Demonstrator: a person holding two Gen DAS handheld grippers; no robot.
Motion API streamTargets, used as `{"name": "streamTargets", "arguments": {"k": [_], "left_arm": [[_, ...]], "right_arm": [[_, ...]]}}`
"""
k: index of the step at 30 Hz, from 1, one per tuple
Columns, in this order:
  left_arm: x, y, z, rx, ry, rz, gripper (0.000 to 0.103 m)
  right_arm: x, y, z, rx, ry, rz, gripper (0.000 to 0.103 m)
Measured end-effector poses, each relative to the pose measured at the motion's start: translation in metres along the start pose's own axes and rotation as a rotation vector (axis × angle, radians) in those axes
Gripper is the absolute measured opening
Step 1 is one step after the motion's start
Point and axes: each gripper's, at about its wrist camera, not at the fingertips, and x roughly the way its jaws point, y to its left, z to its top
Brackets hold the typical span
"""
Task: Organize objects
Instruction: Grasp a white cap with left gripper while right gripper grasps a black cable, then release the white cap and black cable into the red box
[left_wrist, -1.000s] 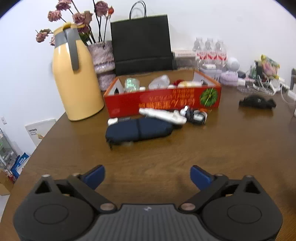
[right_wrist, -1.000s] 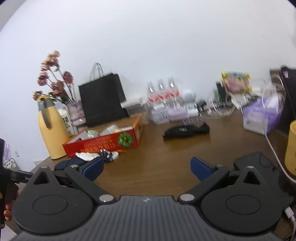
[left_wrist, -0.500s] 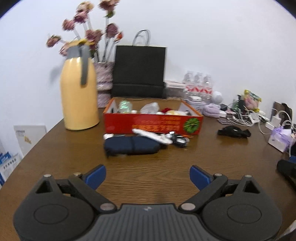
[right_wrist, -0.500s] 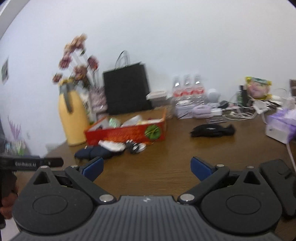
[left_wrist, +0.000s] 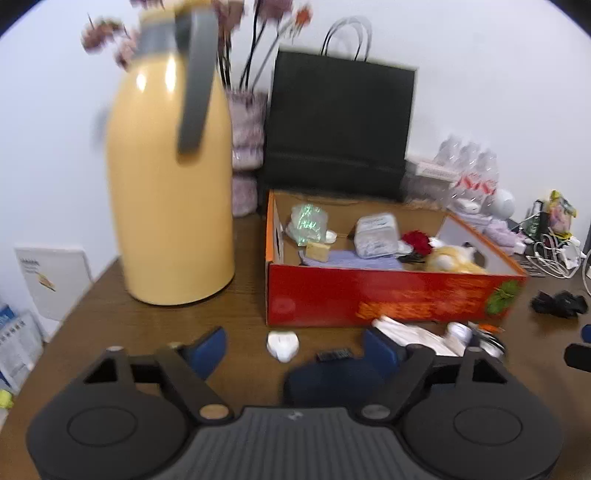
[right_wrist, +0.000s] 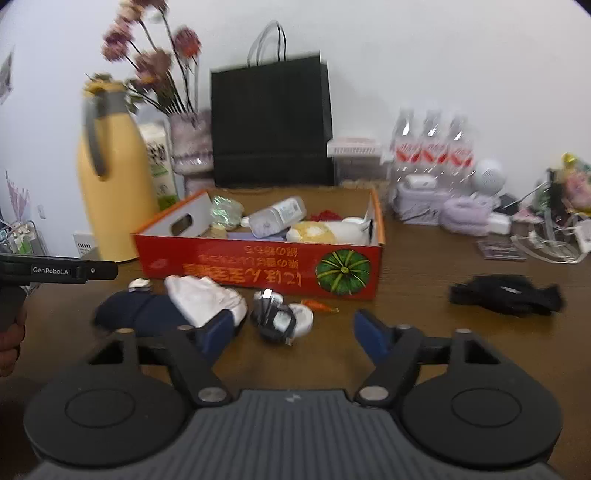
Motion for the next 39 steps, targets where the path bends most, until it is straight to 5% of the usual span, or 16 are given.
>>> {"name": "streamTargets", "arguments": {"k": [4, 5, 7, 11, 17, 22, 31, 39], "left_arm": [[0.056, 0.013, 0.006, -0.033, 0.114, -0.026, 0.054], [0.063, 0.012, 0.004, -0.027, 0.135, -0.036, 0.044], [0.063, 0.006, -0.001, 0.038, 0.105, -0.025, 0.024], [0.057, 0.004, -0.007, 0.042, 0.083, -0.007, 0.024], [0.027, 0.0, -0.001, 0.038, 0.0, 0.057, 0.024], [-0.054, -0.012, -0.019, -0.062, -0.116, -0.037, 0.024], [-0.162, -0.041, -0.1, -0.055, -0.006, -0.131, 0.024], [-0.199, -0.045, -0.117, -0.038, -0.037, -0.109, 0.024]], "right_arm": [[0.066, 0.002, 0.011, -0.018, 0.095, 0.043, 0.067], [0.077, 0.005, 0.011, -0.029, 0.114, 0.052, 0.064], [0.094, 0.014, 0.004, -0.062, 0.123, 0.06, 0.041], [0.081, 0.029, -0.003, -0.135, 0.062, 0.035, 0.016], [0.053, 0.008, 0.004, -0.02, -0.015, 0.051, 0.015], [0.003, 0.006, 0.0, 0.102, -0.111, 0.07, 0.015], [-0.108, 0.031, -0.047, 0.143, -0.091, 0.148, 0.015], [-0.154, 0.041, -0.065, 0.127, -0.1, 0.13, 0.015]]}}
